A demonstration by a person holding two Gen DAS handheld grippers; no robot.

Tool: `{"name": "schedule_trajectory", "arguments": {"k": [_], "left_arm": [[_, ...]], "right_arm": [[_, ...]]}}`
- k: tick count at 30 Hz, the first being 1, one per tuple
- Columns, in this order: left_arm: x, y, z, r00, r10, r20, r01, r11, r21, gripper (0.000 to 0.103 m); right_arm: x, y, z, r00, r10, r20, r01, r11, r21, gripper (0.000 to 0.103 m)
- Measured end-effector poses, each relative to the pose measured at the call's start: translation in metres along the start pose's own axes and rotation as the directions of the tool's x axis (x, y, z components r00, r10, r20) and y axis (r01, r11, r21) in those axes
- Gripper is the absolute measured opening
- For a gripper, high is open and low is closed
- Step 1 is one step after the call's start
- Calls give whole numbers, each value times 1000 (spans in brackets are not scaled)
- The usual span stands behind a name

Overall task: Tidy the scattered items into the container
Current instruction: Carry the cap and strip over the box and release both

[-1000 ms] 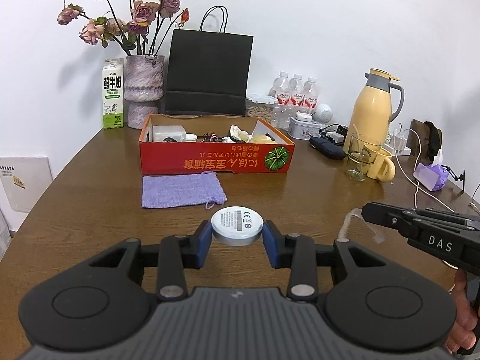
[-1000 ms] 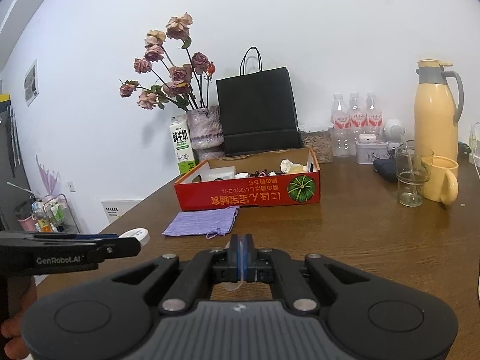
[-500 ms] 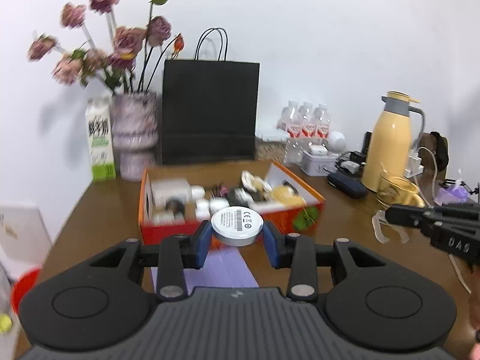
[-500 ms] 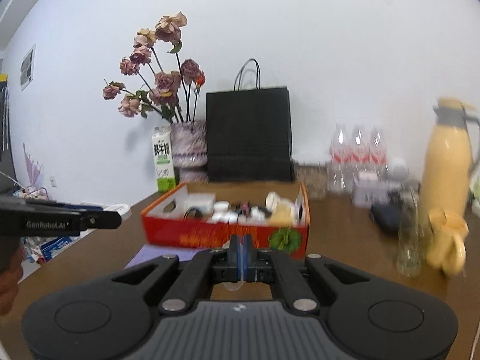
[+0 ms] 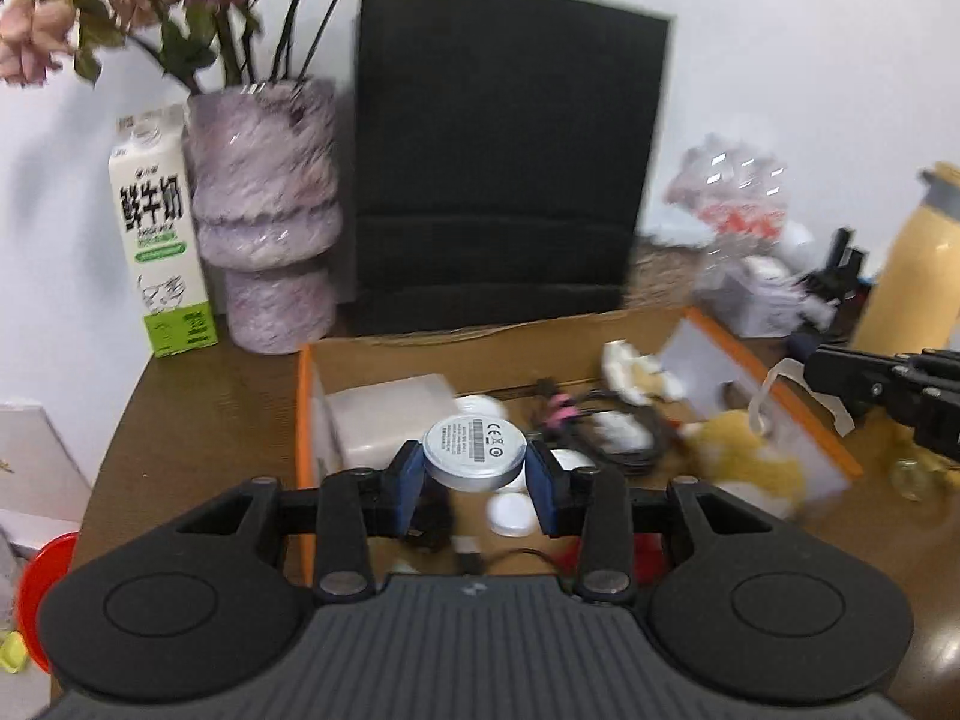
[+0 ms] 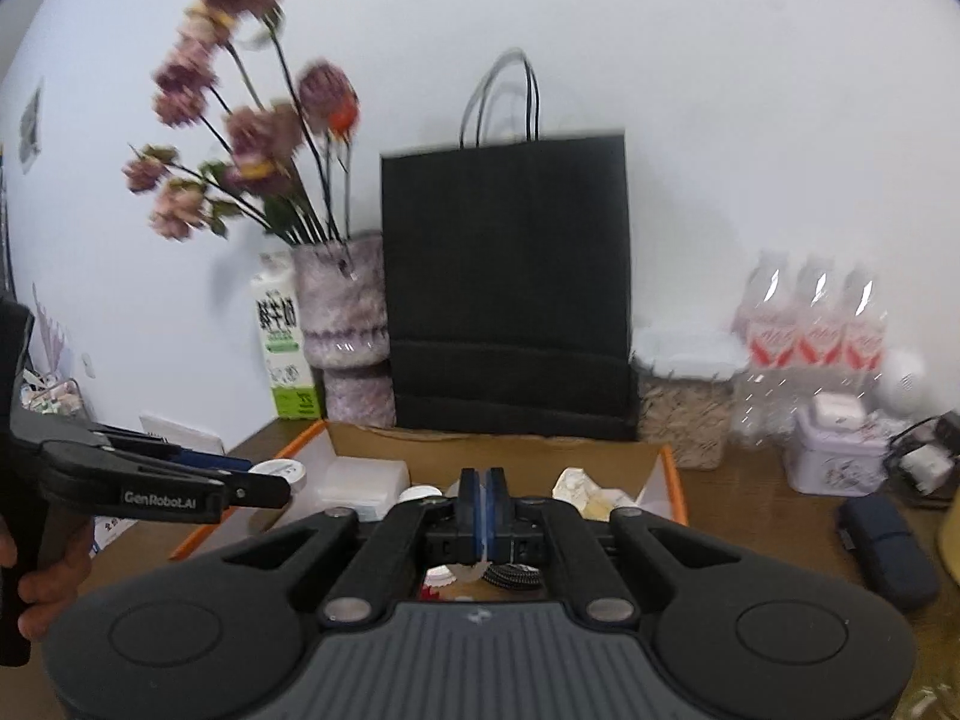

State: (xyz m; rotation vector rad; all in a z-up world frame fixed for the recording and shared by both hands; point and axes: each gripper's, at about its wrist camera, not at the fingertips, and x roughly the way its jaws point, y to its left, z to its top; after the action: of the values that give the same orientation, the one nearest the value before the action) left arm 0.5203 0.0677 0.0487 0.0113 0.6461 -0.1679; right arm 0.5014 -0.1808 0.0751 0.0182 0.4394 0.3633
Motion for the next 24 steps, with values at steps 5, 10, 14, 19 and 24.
{"name": "schedule_trajectory", "arguments": {"k": [5,10,14,19,24], "left_arm": [[25,7,-9,994,107,-27,-102,982,161,38],[50,14,-12,986,115,-116,-91,976,197,40],[49,23,2,988,77,-131,-62,991,117,44],[30,44,25,995,42,-95,-44,999,-25,45],[5,46,33,996,44,-79,-49,997,-58,50]], "right_arm": [[57,-9,-5,994,7,-106,-6,1000,6,1],[98,-12,-17,977,7,-212,-5,1000,12,1],[117,-15,-26,962,8,-271,-3,1000,18,2],[114,-26,-23,958,18,-285,2,997,72,12],[91,-37,-7,968,-5,-252,24,997,71,23]]}}
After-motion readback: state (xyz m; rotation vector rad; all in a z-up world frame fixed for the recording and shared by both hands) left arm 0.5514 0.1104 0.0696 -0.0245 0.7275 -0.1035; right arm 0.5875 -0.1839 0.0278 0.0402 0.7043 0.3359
